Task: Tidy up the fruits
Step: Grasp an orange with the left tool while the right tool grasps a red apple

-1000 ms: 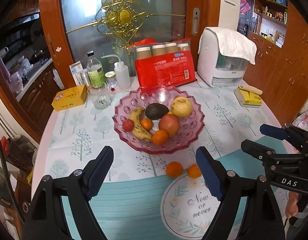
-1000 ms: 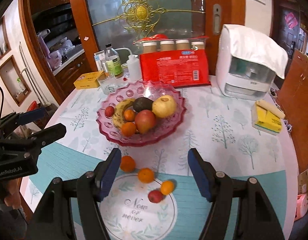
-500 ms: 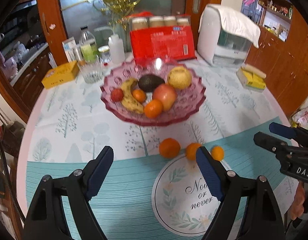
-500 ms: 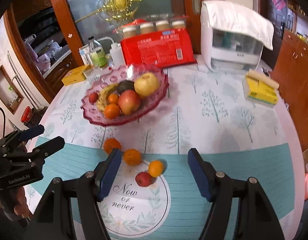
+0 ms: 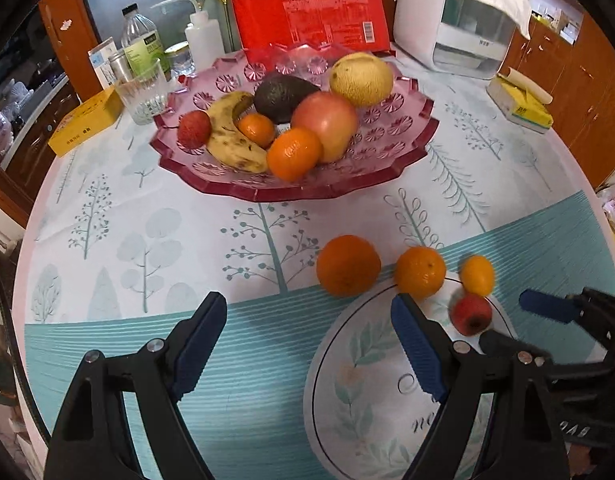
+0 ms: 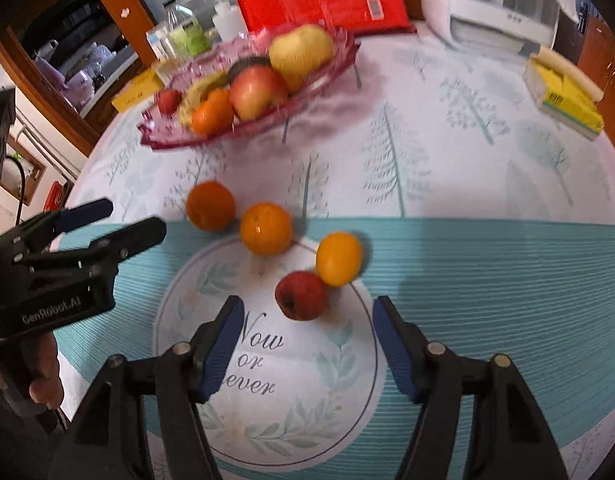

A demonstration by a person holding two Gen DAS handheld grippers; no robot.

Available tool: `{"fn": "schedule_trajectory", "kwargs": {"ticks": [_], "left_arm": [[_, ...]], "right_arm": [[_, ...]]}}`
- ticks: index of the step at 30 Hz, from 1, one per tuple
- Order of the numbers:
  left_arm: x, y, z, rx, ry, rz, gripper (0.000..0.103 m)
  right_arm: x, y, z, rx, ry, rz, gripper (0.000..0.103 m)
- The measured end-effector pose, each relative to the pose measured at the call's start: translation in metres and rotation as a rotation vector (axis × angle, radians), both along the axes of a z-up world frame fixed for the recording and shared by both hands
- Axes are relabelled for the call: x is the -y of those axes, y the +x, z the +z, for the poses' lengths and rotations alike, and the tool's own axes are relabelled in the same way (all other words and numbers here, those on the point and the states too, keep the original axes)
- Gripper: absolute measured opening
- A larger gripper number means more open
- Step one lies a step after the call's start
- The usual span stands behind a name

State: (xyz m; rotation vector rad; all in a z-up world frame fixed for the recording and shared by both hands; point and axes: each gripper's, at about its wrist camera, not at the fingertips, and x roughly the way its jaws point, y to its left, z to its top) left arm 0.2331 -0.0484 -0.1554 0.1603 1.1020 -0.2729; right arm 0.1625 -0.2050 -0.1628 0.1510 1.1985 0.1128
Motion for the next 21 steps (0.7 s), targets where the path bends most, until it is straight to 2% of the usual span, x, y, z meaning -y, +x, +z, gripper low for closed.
{"fn": "schedule_trajectory", "kwargs": {"ticks": [5, 11, 18, 21], "left_arm": [[0.005, 0.012, -0.014, -0.026, 0.000, -0.010, 0.083], [0.008, 0.025, -0.024, -0.040, -0.031, -0.008, 0.083], [0.009, 0.038, -0.037, -0.078, -0.106, 0.039, 0.079], [0.009, 0.043, -0.044, -0.096, -0.128, 0.064, 0.072]], "right_arm": [[-0.007, 0.008, -0.019, -0.038, 0.002, 0.009, 0.053], [-0.010, 0.012, -0.029, -0.046, 0.004, 0.017, 0.035], [-0.008, 0.012, -0.029, -0.036, 0.012, 0.035, 0.035], [-0.006, 0.010, -0.028, -0.037, 0.021, 0.033, 0.034]]}}
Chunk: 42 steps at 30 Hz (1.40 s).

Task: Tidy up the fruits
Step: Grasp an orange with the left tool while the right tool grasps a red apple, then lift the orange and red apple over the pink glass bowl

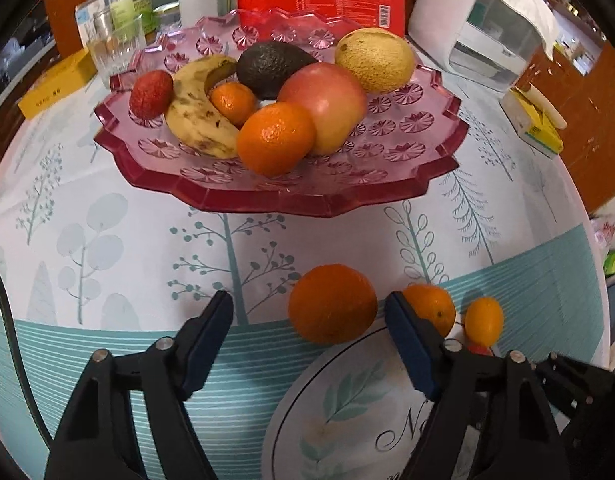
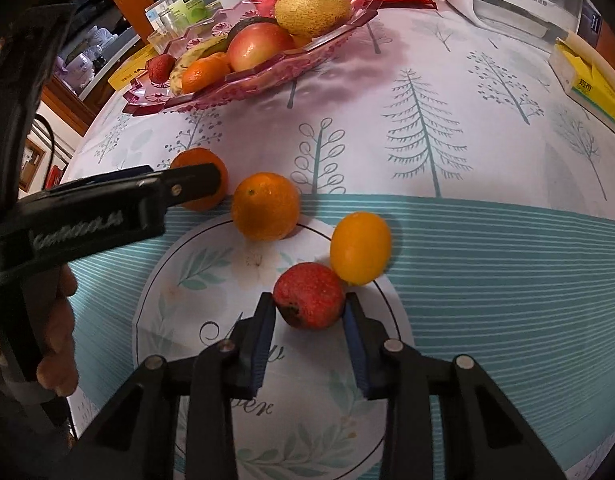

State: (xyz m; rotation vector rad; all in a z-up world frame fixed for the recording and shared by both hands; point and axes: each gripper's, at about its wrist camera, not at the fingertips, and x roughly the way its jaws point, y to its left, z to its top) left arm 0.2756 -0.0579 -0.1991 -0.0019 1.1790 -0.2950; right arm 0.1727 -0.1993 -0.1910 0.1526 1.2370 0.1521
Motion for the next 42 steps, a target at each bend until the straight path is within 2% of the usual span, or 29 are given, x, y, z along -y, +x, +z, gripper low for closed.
{"fn": "schedule_trajectory", "kwargs": {"ticks": [6, 8, 9, 12, 18, 22, 26, 37, 42], "left_arm": [[0.004, 0.003, -0.012, -0.032, -0.032, 0.016, 0.057], [0.006, 0.003, -0.014, -0.035, -0.046, 0.005, 0.046], [0.008, 0.002, -0.014, -0.033, -0.049, -0.004, 0.044], [0.014, -0.002, -0.014, -0.021, -0.021, -0.023, 0.044], [0.003, -0.015, -0.007, -0.025, -0.019, -0.020, 0.043], [-0.012, -0.023, 0.014, -0.014, -0.023, -0.001, 0.043], [-0.026, -0.031, 0.049, 0.036, -0.020, 0.012, 0.043], [-0.071, -0.060, 0.152, 0.194, -0.048, 0.100, 0.043], [-0.085, -0.072, 0.192, 0.259, -0.019, 0.108, 0.043]], "right_arm": [[0.001, -0.001, 0.003, 0.007, 0.011, 0.004, 0.034], [0.000, 0.000, 0.005, 0.014, 0.011, 0.007, 0.034], [-0.001, 0.000, 0.006, 0.017, 0.012, 0.008, 0.034], [-0.002, 0.000, 0.009, 0.025, 0.016, 0.012, 0.034], [-0.006, -0.002, 0.016, 0.042, 0.016, 0.026, 0.034], [-0.007, -0.004, 0.025, 0.056, 0.018, 0.034, 0.034], [-0.008, -0.006, 0.043, 0.093, 0.019, 0.046, 0.034], [-0.013, -0.006, 0.128, 0.268, 0.005, 0.104, 0.034], [-0.015, -0.005, 0.165, 0.318, 0.009, 0.135, 0.034]]}}
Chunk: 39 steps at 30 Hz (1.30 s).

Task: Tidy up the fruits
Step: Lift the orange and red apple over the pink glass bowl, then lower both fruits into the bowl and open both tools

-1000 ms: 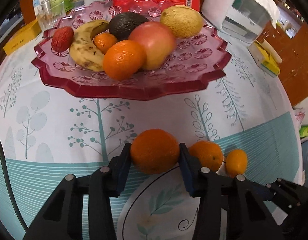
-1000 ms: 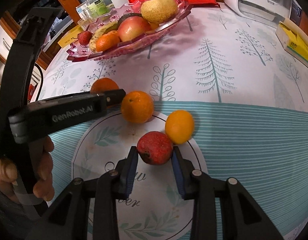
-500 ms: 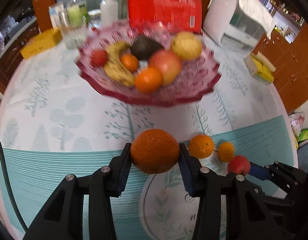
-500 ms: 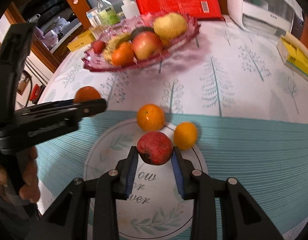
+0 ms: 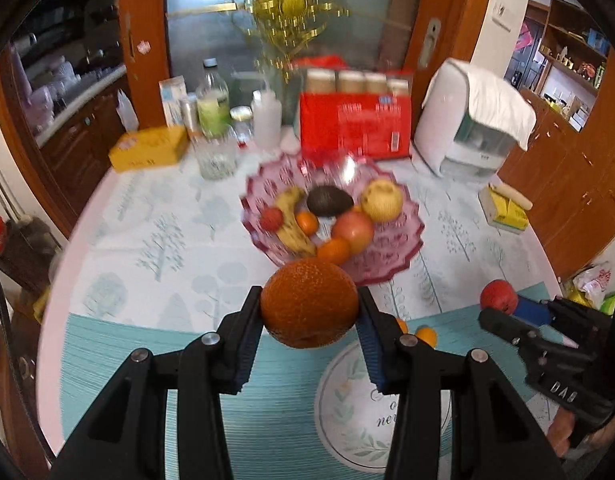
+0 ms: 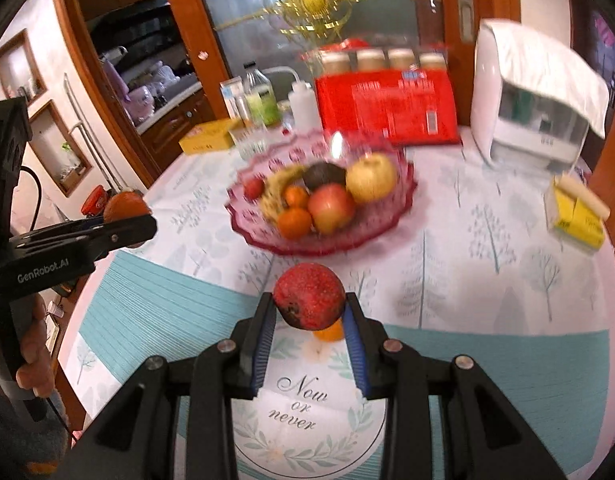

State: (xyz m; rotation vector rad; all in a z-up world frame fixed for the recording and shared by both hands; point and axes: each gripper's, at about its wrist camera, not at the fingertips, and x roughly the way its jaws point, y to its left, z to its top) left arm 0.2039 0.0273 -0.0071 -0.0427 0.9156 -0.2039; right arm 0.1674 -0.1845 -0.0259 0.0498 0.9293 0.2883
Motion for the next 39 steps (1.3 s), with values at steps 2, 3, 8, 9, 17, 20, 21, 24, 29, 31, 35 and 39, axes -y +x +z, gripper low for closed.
{"fn": "schedule_trajectory", "kwargs": {"ticks": [2, 3, 8, 9, 17, 20, 21, 24, 29, 31, 35, 39], "left_arm": [[-0.005, -0.004, 0.020, 0.033, 0.025, -0.002, 0.043], [-0.006, -0.005, 0.031, 0.051, 0.048, -0.002, 0.043], [-0.008, -0.005, 0.075, 0.131, 0.148, -0.007, 0.043], [-0.008, -0.004, 0.083, 0.141, 0.159, -0.009, 0.043], [0.010, 0.024, 0.127, 0.176, 0.253, -0.068, 0.044], [0.020, 0.045, 0.133, 0.172, 0.284, -0.090, 0.044], [0.022, 0.052, 0.135, 0.174, 0.293, -0.093, 0.044], [0.027, 0.088, 0.137, 0.178, 0.319, -0.088, 0.044], [0.028, 0.147, 0.113, 0.135, 0.309, -0.067, 0.044], [0.028, 0.171, 0.088, 0.100, 0.296, -0.065, 0.044], [0.033, 0.205, 0.037, 0.039, 0.294, -0.080, 0.044], [0.041, 0.232, -0.017, -0.033, 0.296, -0.103, 0.044]], "right_arm": [[0.001, 0.002, 0.017, 0.020, 0.000, 0.006, 0.034], [0.002, 0.003, 0.025, 0.028, -0.003, 0.008, 0.034], [0.010, 0.019, 0.068, 0.065, -0.006, 0.010, 0.034], [0.012, 0.024, 0.076, 0.073, -0.005, 0.013, 0.034], [0.023, 0.077, 0.140, 0.124, -0.004, -0.013, 0.034], [0.022, 0.103, 0.157, 0.140, -0.009, -0.031, 0.034], [0.021, 0.110, 0.160, 0.141, -0.007, -0.038, 0.034], [0.019, 0.137, 0.165, 0.145, -0.003, -0.066, 0.034], [0.010, 0.182, 0.144, 0.131, -0.009, -0.092, 0.034], [0.005, 0.200, 0.124, 0.104, -0.018, -0.096, 0.034], [-0.005, 0.232, 0.069, 0.024, -0.031, -0.104, 0.034], [-0.011, 0.256, 0.012, -0.060, -0.045, -0.101, 0.034]]}}
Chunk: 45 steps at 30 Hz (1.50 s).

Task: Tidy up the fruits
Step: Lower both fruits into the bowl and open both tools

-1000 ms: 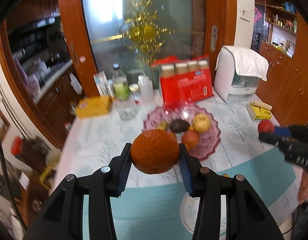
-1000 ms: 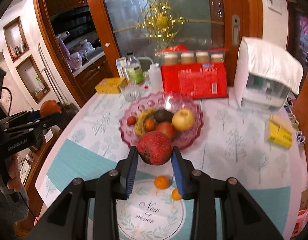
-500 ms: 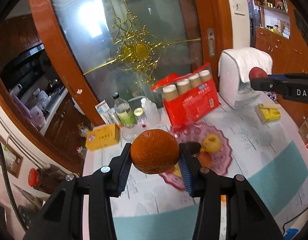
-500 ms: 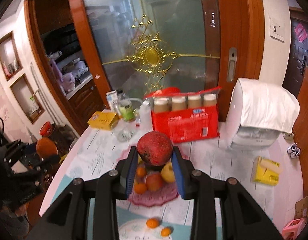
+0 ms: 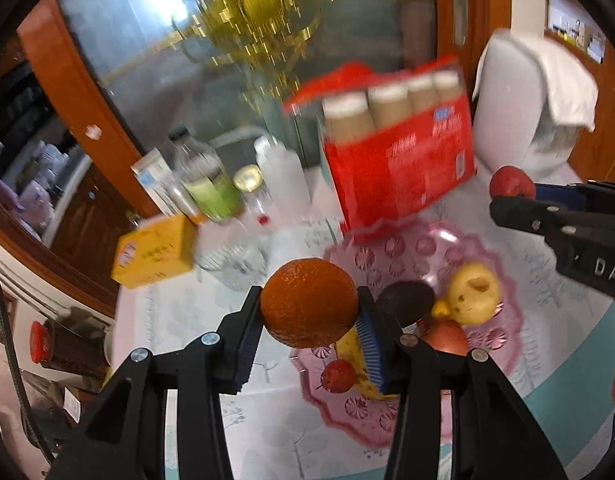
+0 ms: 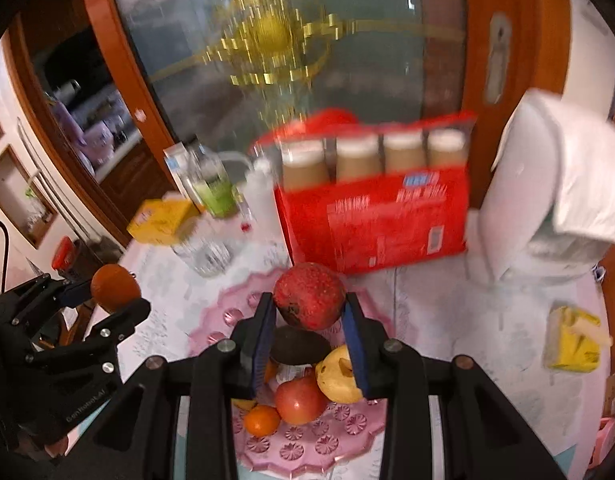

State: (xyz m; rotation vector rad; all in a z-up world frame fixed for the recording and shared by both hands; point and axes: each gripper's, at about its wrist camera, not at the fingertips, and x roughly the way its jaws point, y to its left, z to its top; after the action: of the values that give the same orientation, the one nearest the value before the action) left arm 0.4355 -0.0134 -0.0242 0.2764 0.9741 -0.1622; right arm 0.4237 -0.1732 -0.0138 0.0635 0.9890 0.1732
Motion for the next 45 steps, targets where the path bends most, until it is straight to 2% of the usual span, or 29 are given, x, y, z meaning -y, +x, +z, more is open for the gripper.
{"fn": "schedule_trajectory", "kwargs": {"ticks": [1, 7, 13, 18, 24, 26, 29, 35, 45], "left_arm": [[0.002, 0.008, -0.018, -0.025, -0.001, -0.006, 0.044], [0.014, 0.033, -0.081, -0.107, -0.020, -0.025, 0.044], [0.024, 0.046, -0.119, -0.157, -0.023, -0.046, 0.044], [0.026, 0.048, -0.133, -0.175, -0.024, -0.057, 0.044], [0.027, 0.047, -0.133, -0.170, -0.029, -0.072, 0.045], [0.027, 0.044, -0.131, -0.167, -0.025, -0.077, 0.056], [0.029, 0.038, -0.125, -0.141, -0.015, -0.080, 0.064], [0.033, 0.024, -0.109, -0.110, -0.001, -0.099, 0.071], [0.030, -0.005, -0.079, -0.086, 0.000, -0.091, 0.077]], "right_arm": [[-0.001, 0.005, -0.013, -0.020, -0.002, 0.000, 0.034], [-0.004, 0.033, -0.086, -0.132, -0.036, -0.003, 0.034], [-0.005, 0.047, -0.123, -0.180, -0.031, -0.001, 0.034], [-0.012, 0.050, -0.133, -0.167, -0.068, 0.022, 0.035], [-0.022, 0.052, -0.137, -0.167, -0.070, 0.065, 0.036], [-0.023, 0.052, -0.136, -0.169, -0.050, 0.069, 0.038], [-0.024, 0.050, -0.132, -0.165, -0.029, 0.077, 0.042], [-0.025, 0.040, -0.118, -0.147, -0.012, 0.083, 0.043], [-0.025, 0.013, -0.083, -0.098, -0.011, 0.086, 0.043]]}}
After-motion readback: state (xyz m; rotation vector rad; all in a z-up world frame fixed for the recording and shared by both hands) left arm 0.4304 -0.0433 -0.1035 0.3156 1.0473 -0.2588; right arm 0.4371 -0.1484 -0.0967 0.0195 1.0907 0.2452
